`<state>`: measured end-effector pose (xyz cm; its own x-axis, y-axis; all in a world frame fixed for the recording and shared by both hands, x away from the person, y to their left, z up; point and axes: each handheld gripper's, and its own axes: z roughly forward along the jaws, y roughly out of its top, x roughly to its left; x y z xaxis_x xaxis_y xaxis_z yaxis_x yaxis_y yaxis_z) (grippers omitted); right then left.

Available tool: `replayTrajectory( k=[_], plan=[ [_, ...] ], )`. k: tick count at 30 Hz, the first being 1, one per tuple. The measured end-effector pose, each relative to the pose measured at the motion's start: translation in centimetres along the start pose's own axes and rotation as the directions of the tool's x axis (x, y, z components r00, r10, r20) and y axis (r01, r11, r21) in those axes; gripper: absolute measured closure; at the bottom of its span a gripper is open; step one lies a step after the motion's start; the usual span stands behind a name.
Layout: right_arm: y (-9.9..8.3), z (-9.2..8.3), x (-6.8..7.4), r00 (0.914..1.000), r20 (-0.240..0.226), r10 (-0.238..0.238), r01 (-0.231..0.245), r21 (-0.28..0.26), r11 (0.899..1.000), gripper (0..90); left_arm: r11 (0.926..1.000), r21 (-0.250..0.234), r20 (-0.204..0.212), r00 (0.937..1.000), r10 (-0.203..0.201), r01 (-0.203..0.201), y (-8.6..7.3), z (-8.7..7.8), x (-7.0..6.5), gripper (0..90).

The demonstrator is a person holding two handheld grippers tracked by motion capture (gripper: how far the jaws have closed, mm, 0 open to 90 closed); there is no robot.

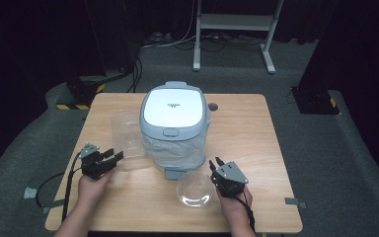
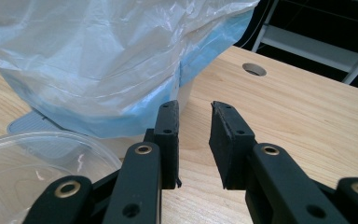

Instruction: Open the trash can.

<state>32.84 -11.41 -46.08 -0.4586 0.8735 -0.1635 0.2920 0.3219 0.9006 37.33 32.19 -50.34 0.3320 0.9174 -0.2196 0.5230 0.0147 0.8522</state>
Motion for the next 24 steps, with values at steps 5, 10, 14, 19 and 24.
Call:
replayTrajectory(
  k=[5,10,14,19,24],
  plan=[
    [0.0,-0.1,-0.1,1.0000,0.001,-0.002,0.002,-0.003,1.000,72.5,0.9995,0.014,0.007,0.9996,0.027,-0.027,-0.7,-0.4,-0.6,50.3],
    [0.1,-0.1,0.0,1.0000,0.001,-0.004,0.004,-0.005,1.000,72.5,0.9996,0.009,0.025,0.9993,0.028,-0.029,-1.3,-0.9,-1.3,52.0],
    [0.1,-0.1,0.0,1.0000,0.001,-0.005,0.005,-0.007,1.000,72.4,0.9985,0.005,0.025,0.9982,0.055,-0.055,-1.5,-1.2,-2.3,52.1],
    [0.2,-0.2,0.0,1.0000,0.002,-0.006,0.006,-0.009,1.000,72.5,0.9969,-0.002,0.026,0.9965,0.079,-0.079,-1.9,-2.0,-3.6,52.0],
    [0.2,-0.2,0.0,1.0000,0.001,-0.008,0.008,-0.013,1.000,72.4,0.9961,0.004,0.051,0.9949,0.087,-0.088,-2.6,-3.0,-4.7,52.4]
  ],
)
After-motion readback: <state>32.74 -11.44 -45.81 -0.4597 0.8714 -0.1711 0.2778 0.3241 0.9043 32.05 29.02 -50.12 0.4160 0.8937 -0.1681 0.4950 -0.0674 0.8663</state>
